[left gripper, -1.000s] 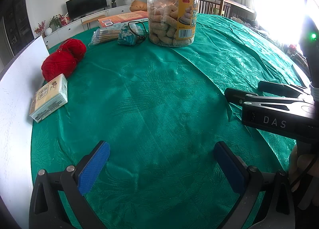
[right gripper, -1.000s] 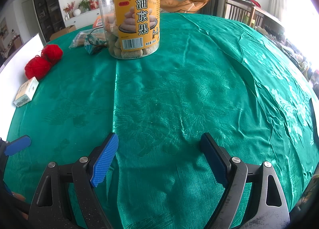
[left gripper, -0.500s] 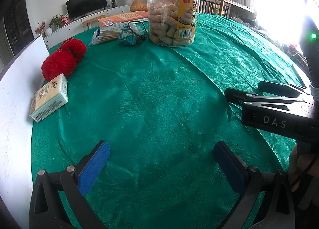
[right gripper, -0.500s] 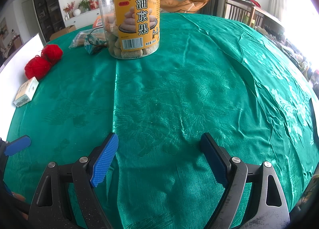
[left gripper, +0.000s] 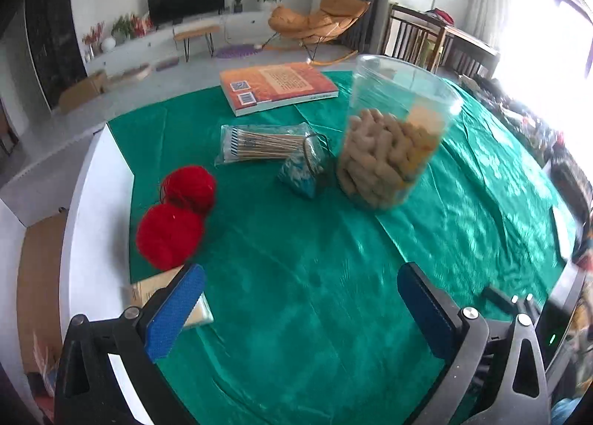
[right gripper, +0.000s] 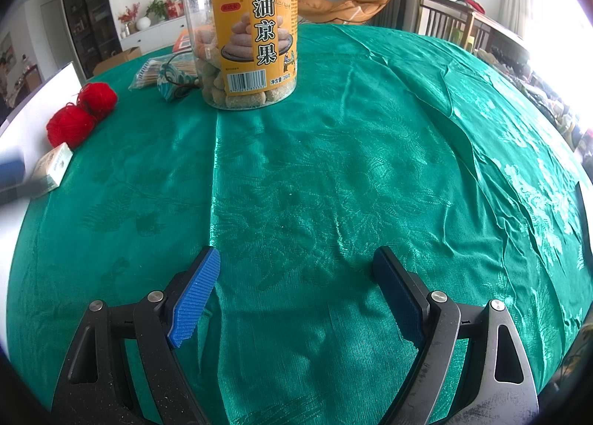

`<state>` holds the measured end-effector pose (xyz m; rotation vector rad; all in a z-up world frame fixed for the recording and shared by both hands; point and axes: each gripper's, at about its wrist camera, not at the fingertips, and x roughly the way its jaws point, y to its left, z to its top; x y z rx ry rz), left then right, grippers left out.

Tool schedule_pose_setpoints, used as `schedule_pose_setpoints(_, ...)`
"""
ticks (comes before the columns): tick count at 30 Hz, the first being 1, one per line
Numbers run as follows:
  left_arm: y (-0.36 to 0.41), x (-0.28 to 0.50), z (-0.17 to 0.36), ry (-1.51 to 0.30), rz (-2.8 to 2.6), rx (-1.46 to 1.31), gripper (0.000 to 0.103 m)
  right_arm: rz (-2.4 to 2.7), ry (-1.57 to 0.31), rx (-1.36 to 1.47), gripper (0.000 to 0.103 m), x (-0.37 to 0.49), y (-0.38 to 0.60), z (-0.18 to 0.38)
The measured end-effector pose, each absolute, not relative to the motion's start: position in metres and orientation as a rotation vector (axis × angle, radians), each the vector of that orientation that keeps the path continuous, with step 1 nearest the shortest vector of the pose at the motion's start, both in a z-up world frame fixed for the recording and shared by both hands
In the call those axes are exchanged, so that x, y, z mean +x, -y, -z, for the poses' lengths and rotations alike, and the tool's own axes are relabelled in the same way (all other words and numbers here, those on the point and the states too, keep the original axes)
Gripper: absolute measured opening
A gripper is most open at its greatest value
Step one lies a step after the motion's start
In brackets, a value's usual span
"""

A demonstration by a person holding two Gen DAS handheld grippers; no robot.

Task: Organize soft objects
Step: 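Grasp the red yarn balls with left tool and lift them, then carry the red yarn with left tool and set it beside the cookie jar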

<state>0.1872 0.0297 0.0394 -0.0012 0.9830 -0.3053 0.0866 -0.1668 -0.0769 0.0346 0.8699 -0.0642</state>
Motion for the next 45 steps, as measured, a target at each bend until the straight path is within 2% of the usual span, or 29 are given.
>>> schedule_pose_setpoints(3,-0.058,0.250,-0.033,-1.097,0.267,-0.120,0.103,0.064,-0.870,0.035,0.087,0.087,0.167,0.077)
schedule_pose_setpoints(10,-0.074,0.318,0.036,-1.264,0.065,0.098,0.102,0.064,-0.870,0.034,0.087,0.086,0.167,0.077)
schedule_pose_setpoints(12,-0.071,0.317,0.040,-1.231,0.042,0.136,0.080,0.064,-0.870,0.034,0.087,0.086,0.167,0.077)
schedule_pose_setpoints(13,-0.070,0.315,0.036,-1.203,0.030,0.157,0.054,0.063,-0.870,0.035,0.087,0.086,0.166,0.077)
schedule_pose_setpoints(14,-0.069,0.311,0.031,-1.181,0.032,0.162,0.044,0.063,-0.870,0.035,0.087,0.086,0.166,0.077)
schedule_pose_setpoints(15,-0.070,0.304,0.022,-1.164,0.091,0.116,0.040,0.063,-0.870,0.034,0.087,0.086,0.166,0.077)
schedule_pose_setpoints(20,-0.052,0.260,-0.011,-1.178,0.376,-0.036,0.040,0.064,-0.870,0.034,0.087,0.086,0.166,0.077)
schedule_pose_setpoints(24,0.009,0.223,-0.038,-1.174,0.606,-0.078,0.040,0.054,-0.866,0.051,0.087,0.086,0.170,0.076)
schedule_pose_setpoints(31,0.146,0.205,-0.060,-1.090,0.742,0.102,0.040,0.085,-0.812,0.347,0.086,0.065,0.215,0.071)
schedule_pose_setpoints(35,0.195,0.229,-0.065,-1.035,0.687,0.129,0.043,0.080,-0.803,0.365,0.086,0.064,0.216,0.071)
schedule_pose_setpoints(39,0.196,0.234,-0.069,-1.008,0.655,0.104,0.043,0.090,-0.814,0.316,0.087,0.067,0.207,0.072)
schedule_pose_setpoints(42,0.166,0.203,-0.072,-0.967,0.658,0.105,0.044,0.081,-0.805,0.342,0.087,0.066,0.211,0.072)
schedule_pose_setpoints(43,0.150,0.189,-0.072,-0.953,0.645,0.104,0.046,0.079,-0.802,0.351,0.087,0.066,0.212,0.072)
schedule_pose_setpoints(45,0.113,0.158,-0.064,-0.932,0.594,0.079,0.065,0.079,-0.804,0.358,0.086,0.066,0.215,0.072)
